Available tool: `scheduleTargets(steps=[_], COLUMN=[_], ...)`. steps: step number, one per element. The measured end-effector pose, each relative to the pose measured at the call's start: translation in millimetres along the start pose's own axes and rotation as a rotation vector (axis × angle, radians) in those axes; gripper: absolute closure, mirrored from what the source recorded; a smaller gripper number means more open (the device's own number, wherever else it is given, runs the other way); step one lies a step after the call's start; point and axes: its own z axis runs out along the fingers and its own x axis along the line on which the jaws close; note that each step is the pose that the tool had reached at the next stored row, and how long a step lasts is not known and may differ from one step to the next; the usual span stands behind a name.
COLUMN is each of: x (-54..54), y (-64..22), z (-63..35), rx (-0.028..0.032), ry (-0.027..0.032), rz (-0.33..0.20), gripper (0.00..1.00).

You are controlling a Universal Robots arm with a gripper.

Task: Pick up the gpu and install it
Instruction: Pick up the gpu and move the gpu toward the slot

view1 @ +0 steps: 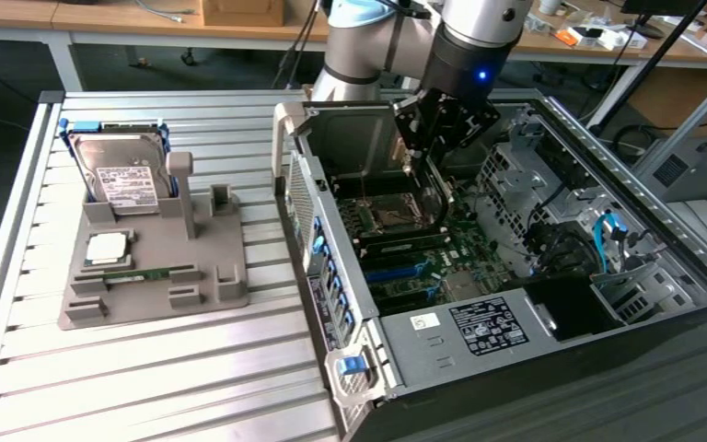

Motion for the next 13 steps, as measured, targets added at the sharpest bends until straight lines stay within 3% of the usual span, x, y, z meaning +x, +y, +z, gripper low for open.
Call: scheduleTargets(steps=[13], x=[-8.6], y=[-3.3], z=[3.4], rx=[0.0], ry=[0.0], rz=[0.0], gripper=[0.73])
